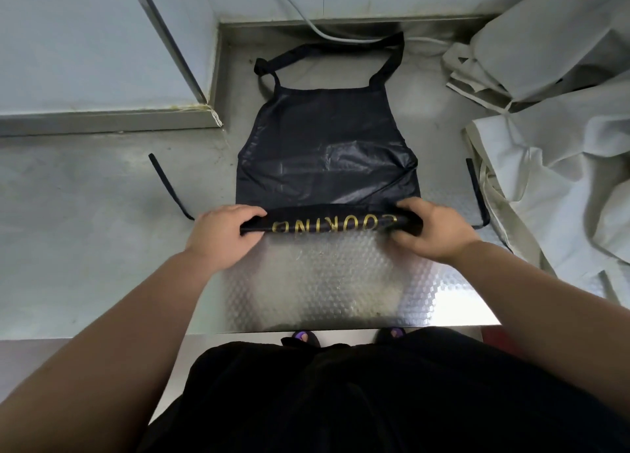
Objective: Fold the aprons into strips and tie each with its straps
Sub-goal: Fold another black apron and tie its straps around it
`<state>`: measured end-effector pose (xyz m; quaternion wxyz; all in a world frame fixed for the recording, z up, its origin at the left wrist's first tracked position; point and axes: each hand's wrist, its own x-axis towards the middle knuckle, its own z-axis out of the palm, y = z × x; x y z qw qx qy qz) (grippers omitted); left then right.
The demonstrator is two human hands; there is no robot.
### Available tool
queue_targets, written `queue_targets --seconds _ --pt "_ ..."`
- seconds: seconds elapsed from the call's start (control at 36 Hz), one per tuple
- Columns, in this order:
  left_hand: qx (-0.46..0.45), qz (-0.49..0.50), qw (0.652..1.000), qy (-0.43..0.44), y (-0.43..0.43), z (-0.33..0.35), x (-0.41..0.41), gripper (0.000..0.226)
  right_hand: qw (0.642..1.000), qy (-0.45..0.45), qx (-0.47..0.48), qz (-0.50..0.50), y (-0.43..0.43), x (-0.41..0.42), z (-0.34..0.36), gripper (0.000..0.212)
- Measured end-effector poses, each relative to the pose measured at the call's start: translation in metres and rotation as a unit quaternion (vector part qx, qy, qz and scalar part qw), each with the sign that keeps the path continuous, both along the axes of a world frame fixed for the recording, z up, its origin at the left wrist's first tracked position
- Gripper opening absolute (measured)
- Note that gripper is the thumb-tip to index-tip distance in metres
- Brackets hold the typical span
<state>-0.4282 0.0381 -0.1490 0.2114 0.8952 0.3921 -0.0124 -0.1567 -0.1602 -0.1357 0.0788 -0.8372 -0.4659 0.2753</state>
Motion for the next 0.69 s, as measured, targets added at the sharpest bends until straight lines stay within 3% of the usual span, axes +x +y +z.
queue_targets --seconds 0.08,0.22,0.39,0.53,0.61,0.69 --pt "-0.122 0.073 0.99 -0.015 0.009 0.009 0.003 0.018 0.997 0.052 0.014 -0.051 0.004 0.005 0.003 0.053" --pt "-0.214 0.129 0.967 -0.059 0.024 0.01 0.002 0.007 0.972 0.133 0.054 -0.187 0.01 0.018 0.002 0.018" --pt "-0.241 0.21 0.946 -0.059 0.023 -0.007 0.001 0.026 0.957 0.14 0.079 -0.24 0.019 0.019 -0.002 0.026" --pt "-0.239 0.216 0.946 -0.031 0.021 -0.008 0.004 0.03 0.956 0.124 0.086 -0.251 0.019 0.013 0.0 0.04" --pt "-0.232 0.204 0.95 -0.042 0.016 -0.005 0.002 0.027 0.962 0.108 0.06 -0.242 0.012 0.009 -0.003 0.035" --pt "-0.224 0.195 0.952 -0.073 0.01 -0.002 -0.001 0.015 0.969 0.099 0.038 -0.223 0.002 0.005 -0.002 0.016"
